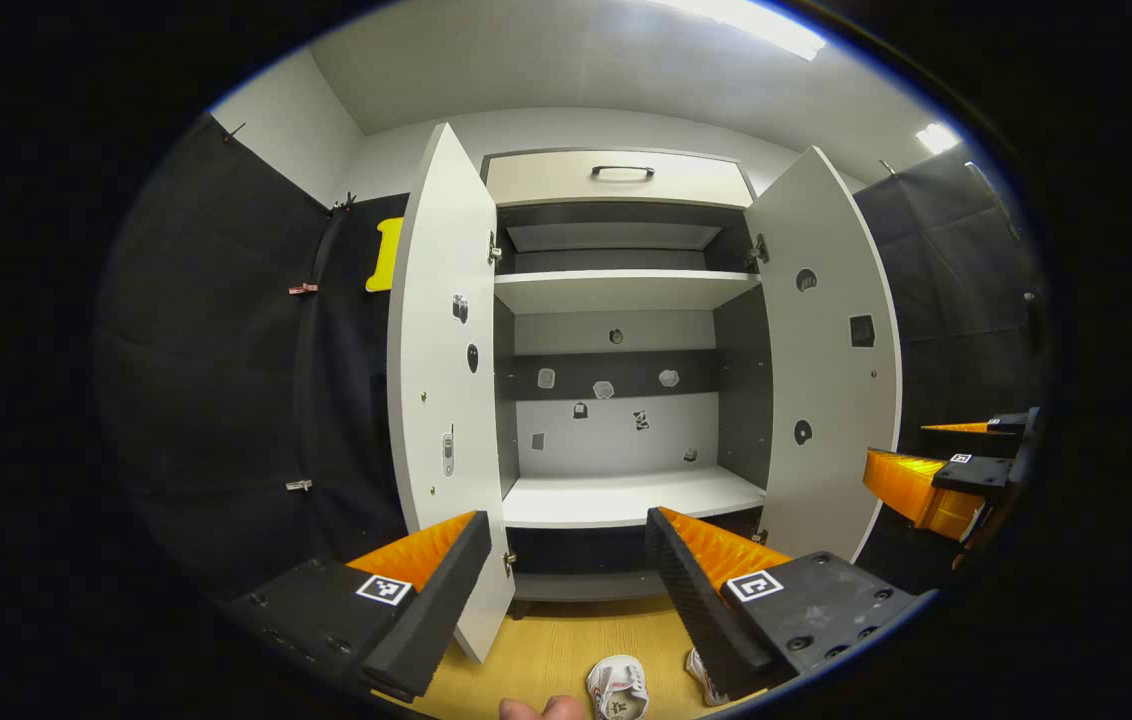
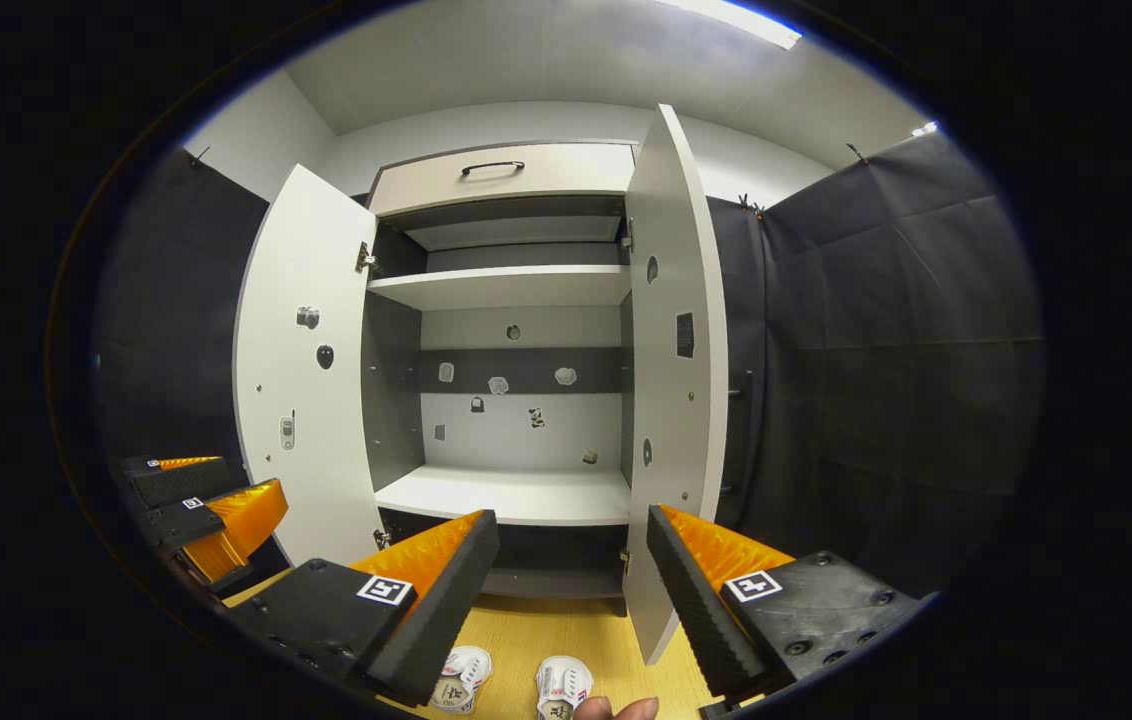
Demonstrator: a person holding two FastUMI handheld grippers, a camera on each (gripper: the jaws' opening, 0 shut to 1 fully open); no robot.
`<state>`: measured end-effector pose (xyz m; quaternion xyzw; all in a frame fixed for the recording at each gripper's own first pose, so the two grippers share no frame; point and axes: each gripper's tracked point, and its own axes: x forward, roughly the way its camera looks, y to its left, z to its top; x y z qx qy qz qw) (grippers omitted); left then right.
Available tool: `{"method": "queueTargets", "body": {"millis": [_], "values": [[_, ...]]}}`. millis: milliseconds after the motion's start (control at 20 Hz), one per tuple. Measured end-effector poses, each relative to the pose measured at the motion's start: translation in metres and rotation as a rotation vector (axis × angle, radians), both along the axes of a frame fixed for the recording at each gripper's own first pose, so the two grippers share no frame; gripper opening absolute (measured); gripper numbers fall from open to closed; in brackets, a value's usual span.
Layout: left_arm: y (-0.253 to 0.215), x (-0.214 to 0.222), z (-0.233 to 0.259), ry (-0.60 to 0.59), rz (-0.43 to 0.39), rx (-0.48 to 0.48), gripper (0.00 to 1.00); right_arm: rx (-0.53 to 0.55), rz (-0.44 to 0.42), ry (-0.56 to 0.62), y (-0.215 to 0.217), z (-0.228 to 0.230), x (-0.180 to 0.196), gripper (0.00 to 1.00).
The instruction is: Grab one shoe with the right hand and put it into the shoe cabinet, grab the other shoe with the left hand and put it into the shoe cabinet; then close the right door with the right hand and the left door with the left hand.
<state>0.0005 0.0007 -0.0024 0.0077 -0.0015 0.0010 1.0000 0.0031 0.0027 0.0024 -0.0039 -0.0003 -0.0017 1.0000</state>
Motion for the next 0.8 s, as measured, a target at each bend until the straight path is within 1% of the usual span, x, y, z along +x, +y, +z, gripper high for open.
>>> {"method": "queueTargets", "body": {"millis": [300, 500, 650, 800], "values": [[0.000, -0.001, -0.004, 0.007, 0.001, 0.004, 0.98, 0.001, 0.004, 0.002, 0.003, -0.001, -0.001, 0.97], [0.003, -0.003, -0.002, -0.005, 0.005, 0.011, 0.98, 0.011, 0.028, 0.030, 0.010, -0.010, -0.001, 0.97], [0.008, -0.001, 0.001, -0.028, 0.012, 0.014, 0.98, 0.007, 0.052, 0.090, 0.016, -0.035, -0.002, 0.97], [0.015, -0.003, -0.003, -0.036, 0.036, 0.016, 0.98, 0.019, 0.096, 0.222, 0.026, -0.087, -0.008, 0.98]]}}
